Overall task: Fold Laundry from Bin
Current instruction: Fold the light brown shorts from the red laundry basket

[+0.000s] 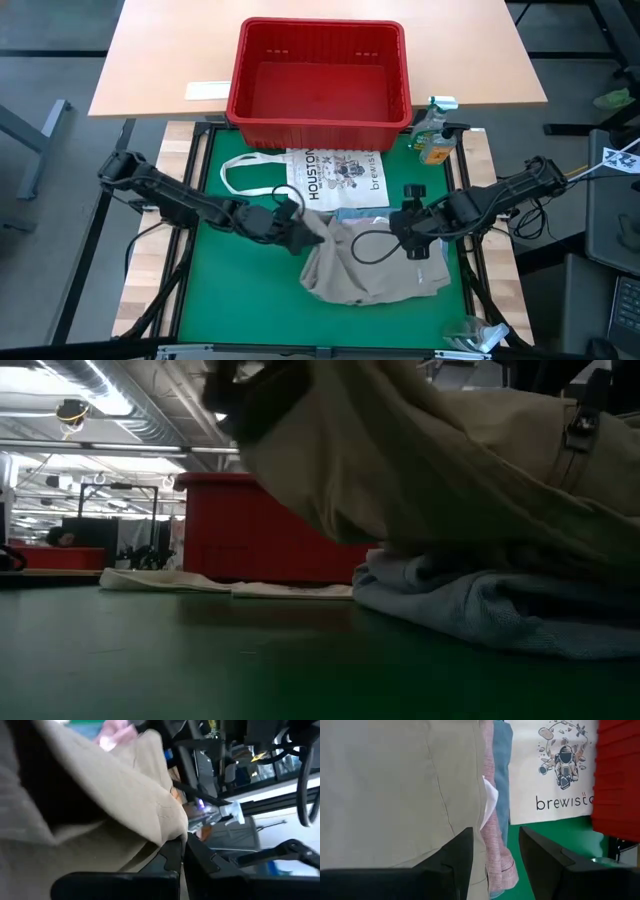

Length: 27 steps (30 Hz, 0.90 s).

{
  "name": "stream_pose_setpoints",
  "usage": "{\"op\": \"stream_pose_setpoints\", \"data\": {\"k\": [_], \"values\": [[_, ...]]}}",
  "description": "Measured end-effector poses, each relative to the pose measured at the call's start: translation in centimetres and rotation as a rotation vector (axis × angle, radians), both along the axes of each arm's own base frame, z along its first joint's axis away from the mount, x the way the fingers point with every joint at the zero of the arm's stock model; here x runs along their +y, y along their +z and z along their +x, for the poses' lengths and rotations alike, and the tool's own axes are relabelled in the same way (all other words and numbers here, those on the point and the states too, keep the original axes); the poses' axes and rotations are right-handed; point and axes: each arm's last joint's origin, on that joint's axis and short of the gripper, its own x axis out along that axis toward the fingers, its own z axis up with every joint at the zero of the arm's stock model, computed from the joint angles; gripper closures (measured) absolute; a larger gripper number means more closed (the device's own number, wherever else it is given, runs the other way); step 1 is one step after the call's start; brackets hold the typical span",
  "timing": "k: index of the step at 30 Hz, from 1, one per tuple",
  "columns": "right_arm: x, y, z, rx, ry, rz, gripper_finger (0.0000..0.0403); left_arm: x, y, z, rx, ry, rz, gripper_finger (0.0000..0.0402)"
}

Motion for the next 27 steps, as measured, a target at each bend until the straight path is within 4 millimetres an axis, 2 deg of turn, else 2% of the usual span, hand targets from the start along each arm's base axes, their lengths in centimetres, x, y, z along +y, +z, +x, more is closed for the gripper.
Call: {"op": "stream_pose_setpoints", "data": {"k": [7,12,17,23,27], "values": [[0.2,0.1,0.3,-0.067,-0.093,0.077,0.0243,0.4,1.8,4.5,-0.04,-0.045,0.17,0.0401],[2.3,-1.6,1.4,-0.159,0.027,0.214,0.0243,0.6,1.9,6.6,-0.044,-0.085,0.224,0.0401],[4.0,-5.1,2.0,-0.242,0.097,0.292,0.0243,0.5,2.6,7.1,-0.067,-0.091,0.247,0.0401],[3.9,-9.5,2.2,-0.323,0.068,0.334,0.0243,0.2,2.9,7.1,-0.078,-0.069,0.282,0.0401],[3.7,-11.3,1.8,-0.323,0.065,0.337,0.0243,0.1,2.9,7.0,-0.074,-0.041,0.313,0.0401]]}}
